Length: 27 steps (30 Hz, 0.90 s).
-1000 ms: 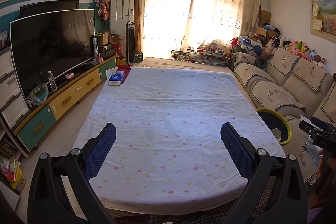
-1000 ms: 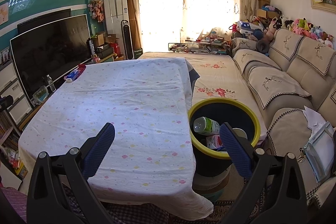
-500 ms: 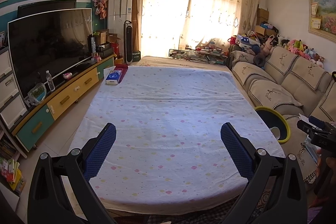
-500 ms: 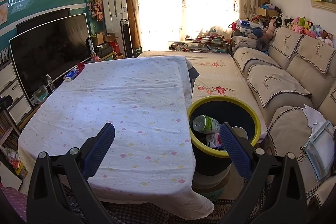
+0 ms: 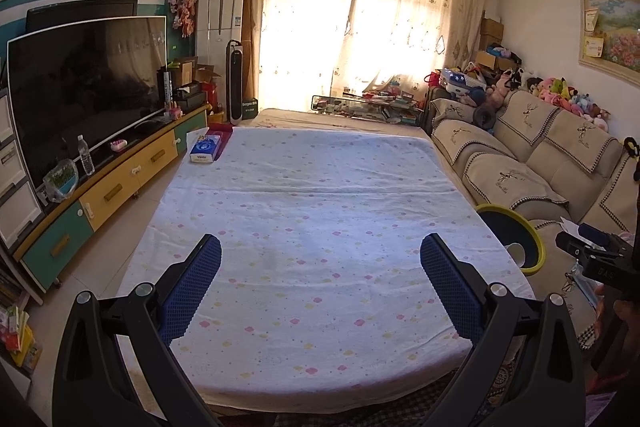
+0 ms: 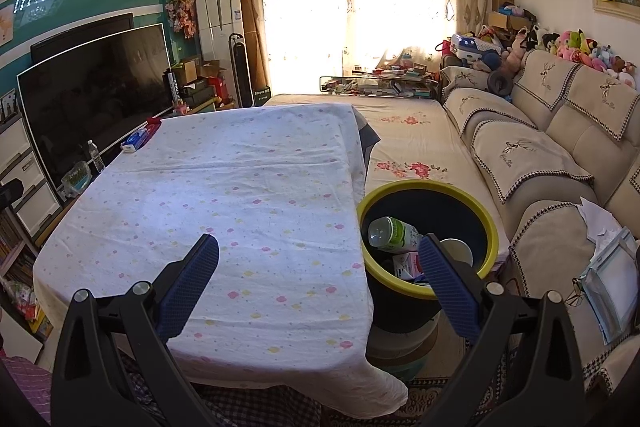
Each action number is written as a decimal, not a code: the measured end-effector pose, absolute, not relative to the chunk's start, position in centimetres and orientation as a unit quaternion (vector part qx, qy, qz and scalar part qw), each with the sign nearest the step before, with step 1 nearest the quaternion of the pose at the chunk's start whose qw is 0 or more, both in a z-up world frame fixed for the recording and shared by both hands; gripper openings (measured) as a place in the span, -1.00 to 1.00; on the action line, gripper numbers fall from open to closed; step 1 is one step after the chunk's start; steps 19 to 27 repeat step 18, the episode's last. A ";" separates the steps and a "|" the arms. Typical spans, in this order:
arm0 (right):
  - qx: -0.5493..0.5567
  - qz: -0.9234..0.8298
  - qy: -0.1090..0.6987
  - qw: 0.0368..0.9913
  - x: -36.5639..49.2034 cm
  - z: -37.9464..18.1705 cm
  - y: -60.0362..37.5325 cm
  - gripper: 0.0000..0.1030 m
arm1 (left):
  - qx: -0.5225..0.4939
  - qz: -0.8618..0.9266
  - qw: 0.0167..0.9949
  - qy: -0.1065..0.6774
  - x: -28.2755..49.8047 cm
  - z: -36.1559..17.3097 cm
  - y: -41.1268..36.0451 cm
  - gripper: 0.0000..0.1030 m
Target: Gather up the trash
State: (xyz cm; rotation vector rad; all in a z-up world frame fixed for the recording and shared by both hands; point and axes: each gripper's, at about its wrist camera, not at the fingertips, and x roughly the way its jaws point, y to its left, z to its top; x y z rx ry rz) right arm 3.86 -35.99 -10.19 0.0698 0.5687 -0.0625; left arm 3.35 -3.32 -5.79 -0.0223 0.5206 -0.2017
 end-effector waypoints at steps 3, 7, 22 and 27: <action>0.034 -0.031 0.282 0.958 3.9 -10.3 -35.9 0.85 | -0.012 -0.098 0.961 0.258 3.8 -5.6 -3.2 0.91; 0.030 -0.030 0.287 0.957 4.2 -10.7 -35.6 0.85 | -0.010 -0.090 0.961 0.260 4.4 -5.7 -3.1 0.91; 0.011 -0.007 0.315 0.949 11.0 -10.4 -34.6 0.85 | 0.009 -0.078 0.950 0.301 11.7 -7.1 -2.8 0.91; 0.011 -0.007 0.315 0.949 11.0 -10.4 -34.6 0.85 | 0.009 -0.078 0.950 0.301 11.7 -7.1 -2.8 0.91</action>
